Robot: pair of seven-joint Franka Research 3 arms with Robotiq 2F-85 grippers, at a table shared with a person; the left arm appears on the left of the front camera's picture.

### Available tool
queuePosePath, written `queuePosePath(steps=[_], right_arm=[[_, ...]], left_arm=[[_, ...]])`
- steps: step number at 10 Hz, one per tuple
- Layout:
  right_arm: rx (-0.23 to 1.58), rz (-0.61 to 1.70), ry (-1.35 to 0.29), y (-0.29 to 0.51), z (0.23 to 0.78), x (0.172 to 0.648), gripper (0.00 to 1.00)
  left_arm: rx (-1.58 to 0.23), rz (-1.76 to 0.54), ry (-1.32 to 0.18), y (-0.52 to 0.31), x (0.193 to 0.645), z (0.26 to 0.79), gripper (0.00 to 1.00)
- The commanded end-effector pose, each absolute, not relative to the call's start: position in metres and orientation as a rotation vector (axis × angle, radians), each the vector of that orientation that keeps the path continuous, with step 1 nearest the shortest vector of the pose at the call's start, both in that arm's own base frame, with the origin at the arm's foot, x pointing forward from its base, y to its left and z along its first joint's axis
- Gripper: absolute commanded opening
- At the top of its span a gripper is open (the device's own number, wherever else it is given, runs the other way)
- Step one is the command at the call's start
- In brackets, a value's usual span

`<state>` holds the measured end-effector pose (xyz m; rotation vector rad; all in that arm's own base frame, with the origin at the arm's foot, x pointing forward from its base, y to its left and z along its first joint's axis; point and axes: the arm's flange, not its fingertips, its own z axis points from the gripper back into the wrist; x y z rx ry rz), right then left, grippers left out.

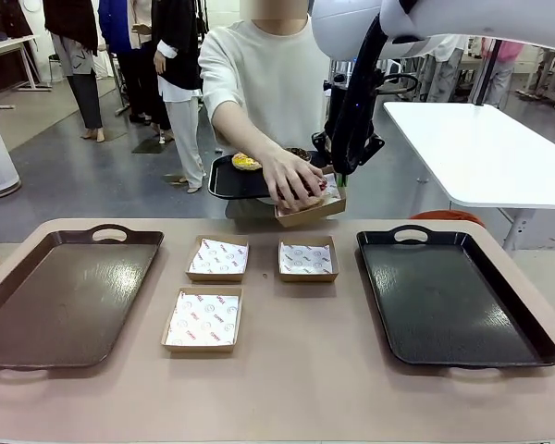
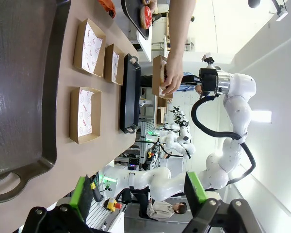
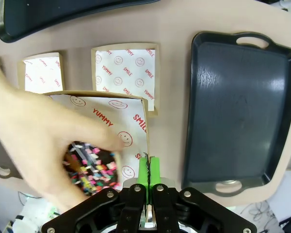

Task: Individually package the donuts and arrange them on the tray.
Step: Place the picked Paper togo box on the Handle tray while simultaneously picking up another Paper togo box from the table with the other hand.

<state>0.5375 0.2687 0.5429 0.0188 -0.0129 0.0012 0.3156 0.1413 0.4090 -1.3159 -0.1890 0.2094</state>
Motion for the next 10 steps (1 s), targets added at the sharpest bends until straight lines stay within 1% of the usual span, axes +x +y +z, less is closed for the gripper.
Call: queuePosePath(steps=[1, 10], right_arm=[[0.017, -0.001, -0.012, 0.2658, 0.5434, 0.535, 0.0], [0.017, -0.001, -0.012, 0.2658, 0.5434, 0.535, 0.0]], left_arm=[[-1.328, 0.215, -0.191, 0.1423, 0.3148, 0.4119, 1.0], [-1.328, 0.215, -0.191, 0.1423, 0.3148, 0.4119, 1.0]])
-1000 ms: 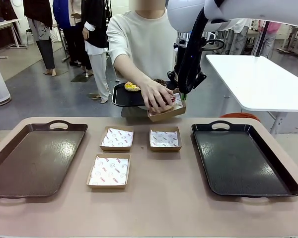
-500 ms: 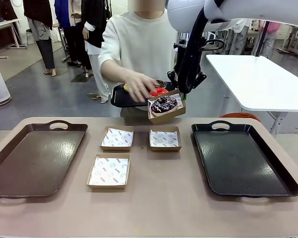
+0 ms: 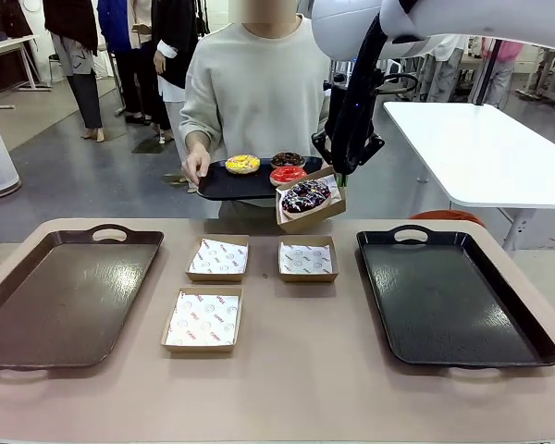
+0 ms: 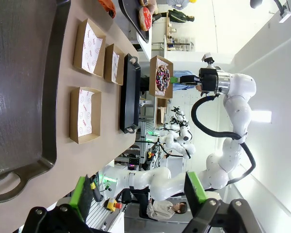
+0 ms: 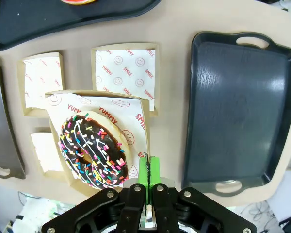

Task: Individually package the donuts and arrange them on the tray.
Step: Place the picked Paper togo box on the Handle tray while simultaneously picking up another Paper togo box from the table with the other hand.

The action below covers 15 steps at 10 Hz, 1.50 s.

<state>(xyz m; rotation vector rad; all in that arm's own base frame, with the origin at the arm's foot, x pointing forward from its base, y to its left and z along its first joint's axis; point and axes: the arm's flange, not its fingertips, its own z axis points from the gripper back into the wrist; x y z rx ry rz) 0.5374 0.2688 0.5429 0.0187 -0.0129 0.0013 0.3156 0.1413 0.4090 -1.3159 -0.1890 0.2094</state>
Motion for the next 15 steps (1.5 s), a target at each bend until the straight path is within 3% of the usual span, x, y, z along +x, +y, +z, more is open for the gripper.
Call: queuePosePath(steps=[1, 5, 9, 13, 15], right_arm=[[0.019, 0.001, -0.013, 0.269, 0.543, 0.537, 0.01], [0.049, 0.036, -0.008, 0.187, 0.559, 0.487, 0.01], [0.094, -0.058, -0.013, 0.093, 0.52, 0.442, 0.01], [0.127, -0.08, -0.014, 0.046, 0.468, 0.439, 0.01], [0.126, -0.087, 0.007, 0.035, 0.452, 0.439, 0.01]], left_arm=[[-1.316, 0.209, -0.189, 0.141, 0.316, 0.409, 1.0], [-0.978, 0.117, -0.091, 0.085, 0.343, 0.472, 1.0], [-0.646, 0.039, 0.007, -0.014, 0.368, 0.52, 1.0], [-0.339, -0.011, 0.009, -0.111, 0.383, 0.513, 1.0], [-0.269, -0.018, 0.004, -0.142, 0.387, 0.498, 1.0]])
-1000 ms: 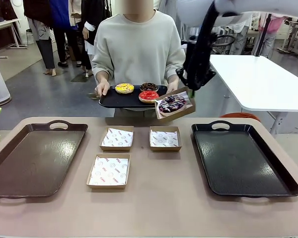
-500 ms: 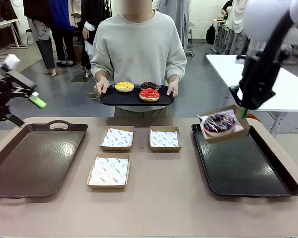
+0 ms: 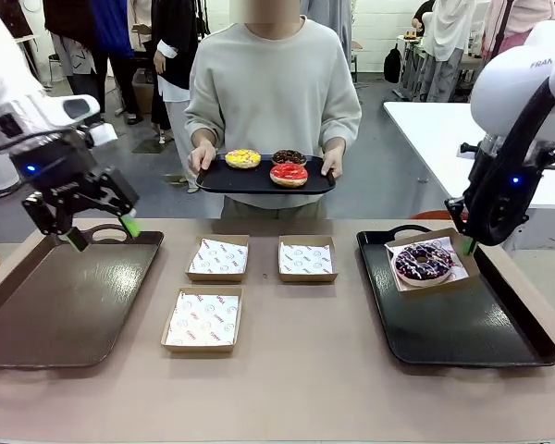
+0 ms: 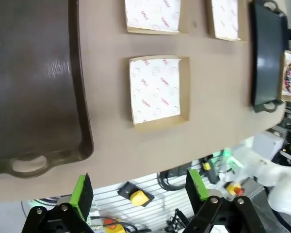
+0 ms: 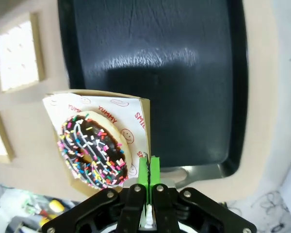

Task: Individually package the donuts and arrange them on the tray.
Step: Place the picked Paper togo box on the Handle tray while simultaneously picking up another Paper togo box from the table with the other hand.

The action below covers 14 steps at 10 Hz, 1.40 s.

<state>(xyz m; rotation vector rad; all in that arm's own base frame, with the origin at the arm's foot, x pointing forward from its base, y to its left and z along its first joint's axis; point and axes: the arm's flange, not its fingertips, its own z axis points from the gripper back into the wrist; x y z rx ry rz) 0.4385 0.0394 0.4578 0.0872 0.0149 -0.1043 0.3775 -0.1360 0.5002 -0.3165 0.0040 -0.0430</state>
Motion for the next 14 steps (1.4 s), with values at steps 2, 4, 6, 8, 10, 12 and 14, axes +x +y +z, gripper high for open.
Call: queuePosePath(steps=[2, 4, 6, 8, 10, 12, 14], right_arm=[[0.109, -0.052, 0.028, 0.026, 0.441, 0.44, 0.01], [0.111, -0.058, 0.052, 0.02, 0.433, 0.444, 0.01], [0.091, -0.075, 0.051, 0.026, 0.437, 0.441, 0.01], [0.091, -0.075, 0.051, 0.026, 0.437, 0.441, 0.01], [0.091, -0.075, 0.051, 0.026, 0.437, 0.441, 0.01], [0.091, -0.075, 0.051, 0.026, 0.437, 0.441, 0.01], [0.091, -0.075, 0.051, 0.026, 0.437, 0.441, 0.01]], left_arm=[[-0.222, 0.001, -0.01, -0.168, 0.389, 0.479, 1.0], [-0.182, 0.014, -0.026, -0.185, 0.389, 0.46, 1.0], [-0.139, 0.022, -0.048, -0.198, 0.386, 0.44, 1.0], [-0.087, 0.025, -0.082, -0.211, 0.38, 0.417, 1.0], [-0.068, 0.047, -0.114, -0.22, 0.377, 0.393, 1.0], [-0.049, 0.046, -0.107, -0.227, 0.372, 0.367, 1.0], [-0.041, 0.058, -0.086, -0.23, 0.372, 0.344, 1.0]])
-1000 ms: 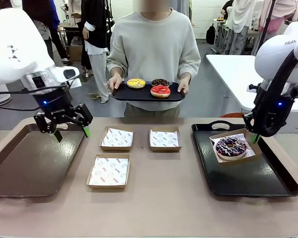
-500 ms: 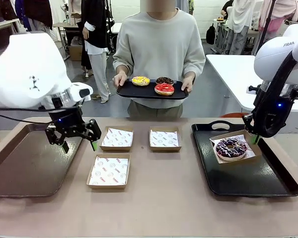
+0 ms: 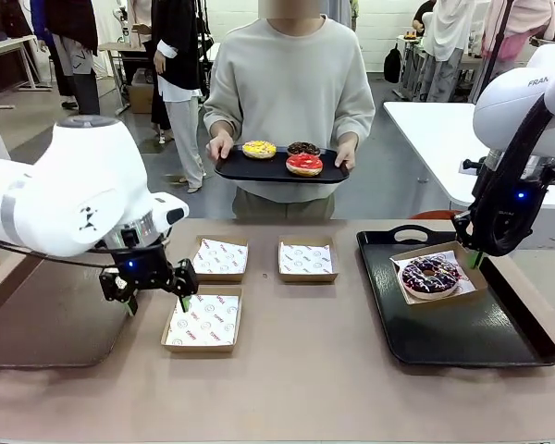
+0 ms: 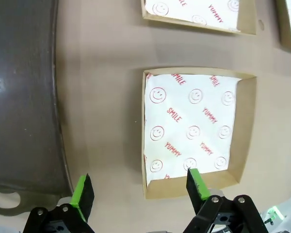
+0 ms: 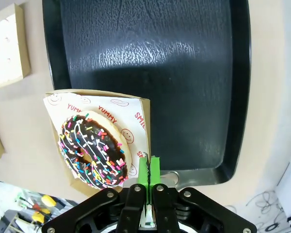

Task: Individually package the donuts and arrange them on the tray.
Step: Place the picked Paper togo box on the Handle tray while simultaneously picking up another Paper togo box from the table with the other hand.

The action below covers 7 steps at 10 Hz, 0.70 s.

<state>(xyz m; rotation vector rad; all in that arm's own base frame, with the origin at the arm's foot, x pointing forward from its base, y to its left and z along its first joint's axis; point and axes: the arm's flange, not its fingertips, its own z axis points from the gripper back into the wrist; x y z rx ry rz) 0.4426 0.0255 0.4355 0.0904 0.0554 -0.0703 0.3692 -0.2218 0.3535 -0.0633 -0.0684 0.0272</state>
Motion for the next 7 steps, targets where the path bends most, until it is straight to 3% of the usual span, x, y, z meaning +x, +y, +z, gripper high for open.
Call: queuePosePath(steps=[1, 4, 5, 7], right_arm=[[0.091, -0.075, 0.051, 0.026, 0.437, 0.441, 0.01], [0.091, -0.075, 0.051, 0.026, 0.437, 0.441, 0.01], [0.091, -0.075, 0.051, 0.026, 0.437, 0.441, 0.01], [0.091, -0.075, 0.051, 0.026, 0.437, 0.441, 0.01]], left_arm=[[-0.066, 0.056, -0.09, -0.233, 0.372, 0.336, 1.0], [-0.189, 0.044, -0.083, -0.225, 0.372, 0.344, 1.0], [-0.087, 0.03, -0.07, -0.228, 0.374, 0.332, 1.0], [-0.087, 0.03, -0.07, -0.228, 0.374, 0.332, 1.0]])
